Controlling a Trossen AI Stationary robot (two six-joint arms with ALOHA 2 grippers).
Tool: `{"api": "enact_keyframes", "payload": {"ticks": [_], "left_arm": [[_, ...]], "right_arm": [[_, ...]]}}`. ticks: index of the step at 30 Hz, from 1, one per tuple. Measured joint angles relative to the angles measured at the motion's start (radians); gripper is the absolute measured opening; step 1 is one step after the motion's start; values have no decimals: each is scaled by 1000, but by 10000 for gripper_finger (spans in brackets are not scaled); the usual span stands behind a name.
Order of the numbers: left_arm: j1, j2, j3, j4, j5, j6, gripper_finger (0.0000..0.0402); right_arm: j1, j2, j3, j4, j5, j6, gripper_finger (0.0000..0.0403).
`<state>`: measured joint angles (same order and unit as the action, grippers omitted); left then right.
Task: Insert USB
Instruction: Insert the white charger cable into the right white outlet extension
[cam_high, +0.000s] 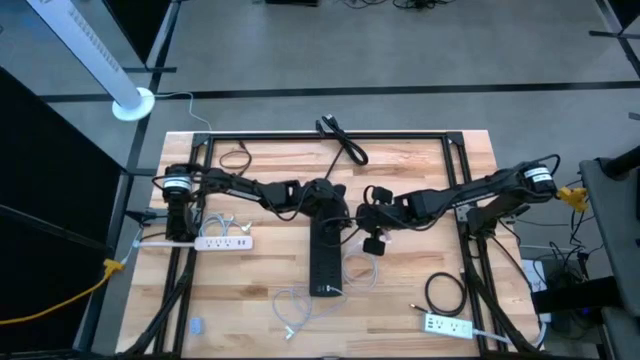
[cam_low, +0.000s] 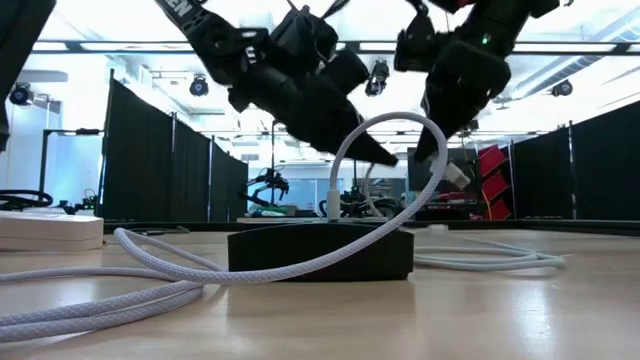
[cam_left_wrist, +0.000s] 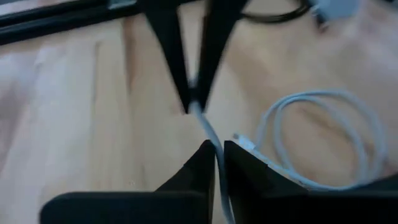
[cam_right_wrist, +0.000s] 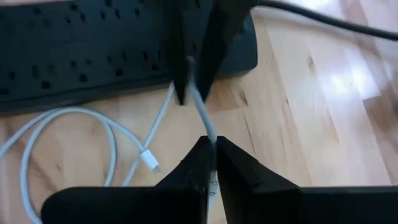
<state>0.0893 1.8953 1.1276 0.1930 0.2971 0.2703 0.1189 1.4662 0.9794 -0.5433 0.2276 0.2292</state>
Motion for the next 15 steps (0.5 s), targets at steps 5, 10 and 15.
{"api": "enact_keyframes", "payload": {"ticks": [5, 10, 15], "left_arm": [[-2, -73, -44, -5, 35, 15, 51], [6, -144, -181, 213, -26, 15, 60], [18, -159, -391, 731, -45, -95, 51]], "right_arm": [[34, -45, -8, -19, 8, 20, 2], [76, -147, -16, -25, 132, 45, 1], [135, -294, -93, 128, 304, 23, 1]]}}
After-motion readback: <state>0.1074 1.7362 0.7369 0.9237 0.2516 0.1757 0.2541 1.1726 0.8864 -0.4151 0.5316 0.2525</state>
